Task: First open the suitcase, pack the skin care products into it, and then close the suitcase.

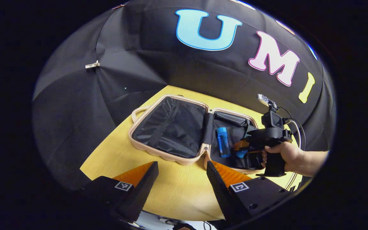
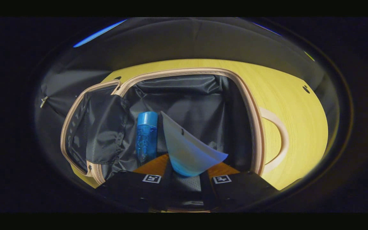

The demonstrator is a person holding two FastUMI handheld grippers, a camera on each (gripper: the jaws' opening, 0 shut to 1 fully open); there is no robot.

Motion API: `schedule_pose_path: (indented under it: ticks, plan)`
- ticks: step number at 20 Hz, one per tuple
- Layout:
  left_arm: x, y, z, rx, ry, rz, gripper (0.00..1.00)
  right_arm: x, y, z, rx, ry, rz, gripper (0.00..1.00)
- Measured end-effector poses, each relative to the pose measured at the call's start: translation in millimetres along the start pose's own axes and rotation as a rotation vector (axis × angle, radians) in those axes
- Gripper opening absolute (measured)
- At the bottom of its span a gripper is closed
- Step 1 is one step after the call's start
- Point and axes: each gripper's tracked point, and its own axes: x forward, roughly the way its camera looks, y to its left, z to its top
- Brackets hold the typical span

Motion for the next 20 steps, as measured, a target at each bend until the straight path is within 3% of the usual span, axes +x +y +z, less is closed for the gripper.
schedule_pose_path:
  ticks: [1, 3, 4, 5, 6, 7, 9, 10, 11, 15, 18, 20]
  plan:
    - [1, 0, 1, -0.002, -0.002, -0.002, 0.95, -1, -2, 6, 0.001, -0.019, -0.005, 0.45]
    - [5, 4, 5, -0.006, -0.014, 0.005, 0.95, -7, 3, 8, 0.018, -0.021, 0.013, 0.80]
    - [7, 9, 8, -0.011, -0.024, 0.013, 0.95, -16, 7, 12, 0.016, -0.037, 0.026, 0.80]
    - [9, 14, 12, -0.014, -0.037, 0.021, 0.95, -22, 5, 11, 0.007, -0.045, 0.024, 0.94]
    - [12, 21, 18, -0.018, -0.054, 0.030, 0.95, -28, 7, 10, 0.002, -0.056, 0.026, 0.92]
    - [18, 33, 22, -0.021, -0.055, 0.041, 0.95, -37, 14, 7, 0.001, -0.072, 0.047, 0.99]
    - [28, 62, 34, -0.053, -0.050, 0.065, 0.95, -60, 28, 7, -0.008, -0.131, 0.103, 0.98]
    - [32, 78, 42, -0.074, -0.049, 0.074, 0.95, -72, 31, 9, -0.029, -0.179, 0.121, 0.90]
    - [39, 99, 51, -0.091, -0.060, 0.094, 0.95, -82, 30, 10, -0.051, -0.221, 0.124, 0.98]
    - [67, 166, 83, -0.149, -0.077, 0.144, 0.95, -116, 14, 6, -0.091, -0.343, 0.102, 0.98]
    - [103, 191, 104, -0.259, -0.079, 0.109, 0.95, -139, 8, -4, -0.113, -0.390, 0.106, 0.98]
    - [130, 195, 116, -0.352, -0.069, 0.040, 0.95, -154, -3, -19, -0.147, -0.390, 0.103, 0.97]
